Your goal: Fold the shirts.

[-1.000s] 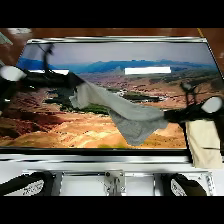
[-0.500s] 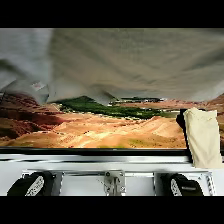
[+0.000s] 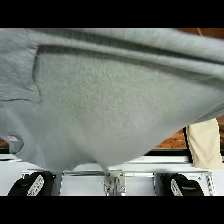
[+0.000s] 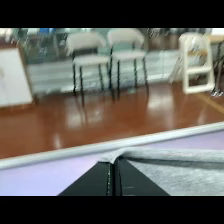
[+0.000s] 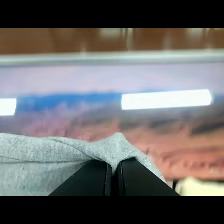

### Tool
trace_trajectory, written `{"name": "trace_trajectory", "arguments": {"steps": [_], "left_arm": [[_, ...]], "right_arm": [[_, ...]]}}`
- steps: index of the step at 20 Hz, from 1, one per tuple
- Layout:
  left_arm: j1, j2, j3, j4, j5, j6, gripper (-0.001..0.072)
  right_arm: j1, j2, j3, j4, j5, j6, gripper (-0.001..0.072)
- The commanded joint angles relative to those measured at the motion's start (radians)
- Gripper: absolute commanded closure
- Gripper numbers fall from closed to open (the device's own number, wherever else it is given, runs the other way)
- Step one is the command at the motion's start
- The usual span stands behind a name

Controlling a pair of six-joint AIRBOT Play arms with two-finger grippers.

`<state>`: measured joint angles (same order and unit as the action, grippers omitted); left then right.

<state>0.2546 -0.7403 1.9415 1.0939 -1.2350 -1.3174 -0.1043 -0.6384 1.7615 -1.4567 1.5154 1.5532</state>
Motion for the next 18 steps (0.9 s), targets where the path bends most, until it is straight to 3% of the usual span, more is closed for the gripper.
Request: {"name": "trace_trajectory", "arguments": {"steps": [1, 3, 7, 13, 15, 18], "left_arm": [[0.002, -0.041, -0.087, 0.135, -0.026, 0.012, 0.0676], [0.003, -0.113, -0.127, 0.180, -0.027, 0.023, 0.0676], [0.002, -0.319, -0.167, 0.178, -0.027, 0.022, 0.0676], [-0.002, -0.676, -0.167, 0.040, -0.027, 0.014, 0.0675], [-0.011, -0.788, -0.167, -0.015, -0.034, -0.024, 0.0674], [-0.043, -0.939, -0.167, -0.026, -0.075, -0.097, 0.0675]], "right_arm": [[0.000, -0.127, -0.052, 0.026, 0.207, 0.033, 0.0653], [0.002, -0.214, -0.153, 0.041, 0.172, 0.032, 0.0654], [0.002, -0.411, -0.360, 0.066, -0.114, 0.026, 0.0653], [0.003, -0.784, -0.383, 0.328, -0.511, 0.021, 0.0653], [0.002, -0.880, -0.383, 0.394, -0.587, 0.022, 0.0652], [0.003, -0.978, -0.383, 0.484, -0.590, 0.021, 0.0652]]}}
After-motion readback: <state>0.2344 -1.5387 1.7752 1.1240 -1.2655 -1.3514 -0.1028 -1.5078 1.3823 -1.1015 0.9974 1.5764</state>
